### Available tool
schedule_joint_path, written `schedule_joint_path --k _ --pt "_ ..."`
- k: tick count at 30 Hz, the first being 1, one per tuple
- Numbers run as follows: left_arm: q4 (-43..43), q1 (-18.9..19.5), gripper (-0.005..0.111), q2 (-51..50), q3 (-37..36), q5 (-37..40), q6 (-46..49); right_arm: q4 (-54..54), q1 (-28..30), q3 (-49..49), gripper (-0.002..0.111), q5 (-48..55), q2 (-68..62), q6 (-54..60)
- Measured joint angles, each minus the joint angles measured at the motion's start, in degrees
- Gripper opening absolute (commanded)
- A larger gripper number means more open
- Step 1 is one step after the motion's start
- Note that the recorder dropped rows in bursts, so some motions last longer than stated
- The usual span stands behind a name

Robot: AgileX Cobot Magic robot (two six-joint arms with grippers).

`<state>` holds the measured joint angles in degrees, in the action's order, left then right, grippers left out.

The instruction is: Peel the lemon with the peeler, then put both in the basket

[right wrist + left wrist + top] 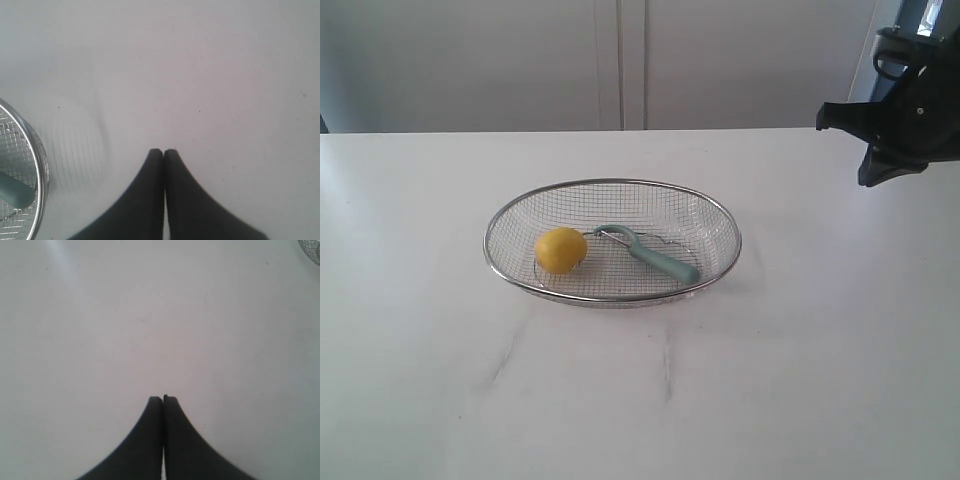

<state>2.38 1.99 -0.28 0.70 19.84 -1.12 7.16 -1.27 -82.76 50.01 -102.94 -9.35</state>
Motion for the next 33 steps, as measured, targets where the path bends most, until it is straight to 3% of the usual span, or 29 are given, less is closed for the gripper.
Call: schedule_joint_path --k 33 --pt "0.0 0.0 0.0 0.0 -0.1 -0.4 0.0 0.0 0.0 0.0 0.0 -1.2 0.0 0.0"
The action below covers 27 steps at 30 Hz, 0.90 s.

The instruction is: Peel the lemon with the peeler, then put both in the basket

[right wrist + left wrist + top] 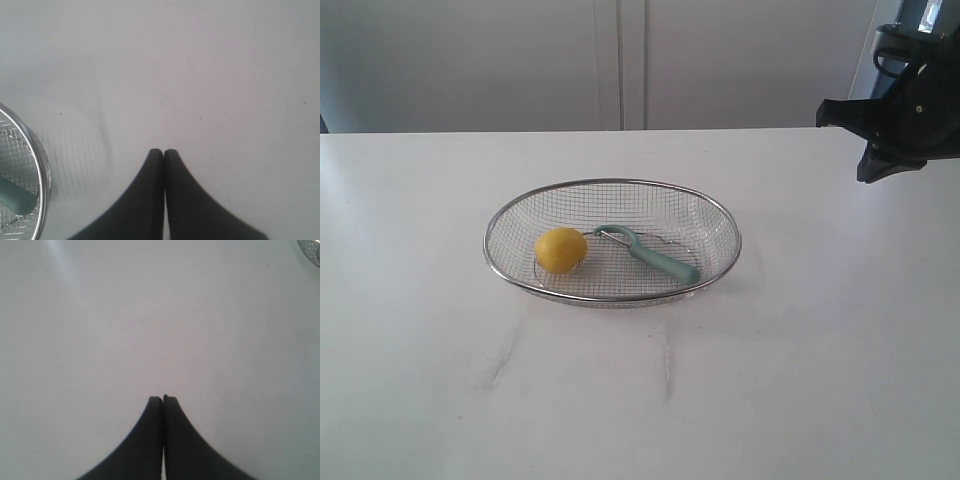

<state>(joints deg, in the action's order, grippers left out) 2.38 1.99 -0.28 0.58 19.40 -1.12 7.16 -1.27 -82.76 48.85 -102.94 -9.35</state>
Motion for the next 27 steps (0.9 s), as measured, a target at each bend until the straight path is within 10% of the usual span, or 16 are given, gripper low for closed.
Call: schedule_joint_path --k 27 --pt "0.0 0.0 0.0 0.0 0.0 -0.1 0.0 0.2 0.0 0.0 0.0 -1.0 17.1 0.0"
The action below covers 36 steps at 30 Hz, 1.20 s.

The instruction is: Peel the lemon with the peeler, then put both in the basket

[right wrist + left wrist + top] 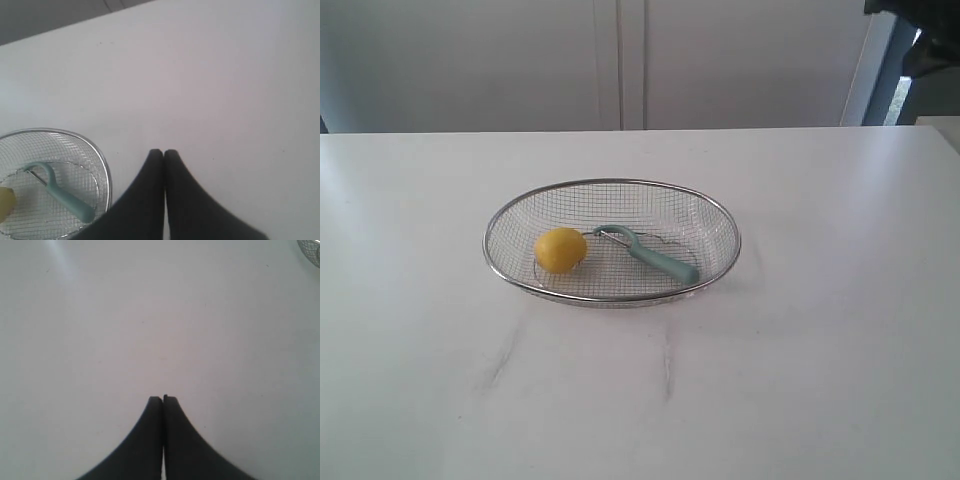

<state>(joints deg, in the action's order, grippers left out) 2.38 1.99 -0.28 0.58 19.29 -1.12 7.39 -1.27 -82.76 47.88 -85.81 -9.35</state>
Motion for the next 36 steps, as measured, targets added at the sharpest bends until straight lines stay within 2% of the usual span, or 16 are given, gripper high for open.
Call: schedule_joint_path --k 24,36 --pt "0.0 0.0 0.0 0.0 0.0 0.0 0.0 0.0 0.0 0.0 0.0 0.0 27.8 0.0" --pt "0.0 0.0 0.0 0.0 0.0 0.0 0.0 -3.5 0.0 0.0 0.0 2.4 39.8 1.9"
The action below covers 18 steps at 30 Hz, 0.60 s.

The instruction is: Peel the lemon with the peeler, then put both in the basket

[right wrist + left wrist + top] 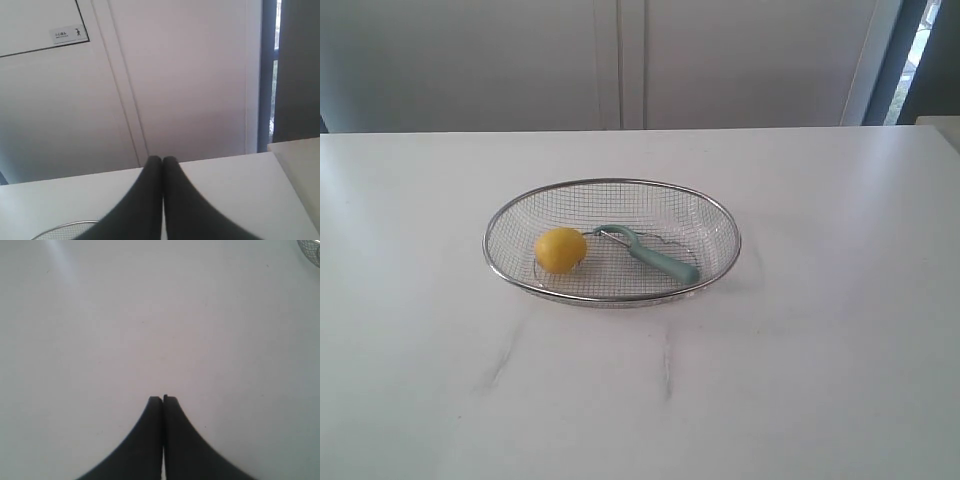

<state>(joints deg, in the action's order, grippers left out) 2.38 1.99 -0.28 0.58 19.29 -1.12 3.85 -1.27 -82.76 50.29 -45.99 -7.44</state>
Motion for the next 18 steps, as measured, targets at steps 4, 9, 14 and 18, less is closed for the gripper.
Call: schedule_joint_path --k 4,9,14,18 --pt "0.0 0.0 0.0 0.0 0.0 0.0 0.0 -0.5 0.0 0.0 0.0 2.5 3.0 3.2" --pt "0.0 0.0 0.0 0.0 0.0 0.0 0.0 -0.9 0.0 0.4 0.0 3.2 6.9 6.4" --pt "0.0 0.0 0.0 0.0 0.0 0.0 0.0 -3.1 0.0 5.5 0.0 3.2 11.3 7.4" --pt "0.0 0.0 0.0 0.0 0.0 0.0 0.0 -4.7 0.0 12.1 0.0 1.8 14.8 7.4"
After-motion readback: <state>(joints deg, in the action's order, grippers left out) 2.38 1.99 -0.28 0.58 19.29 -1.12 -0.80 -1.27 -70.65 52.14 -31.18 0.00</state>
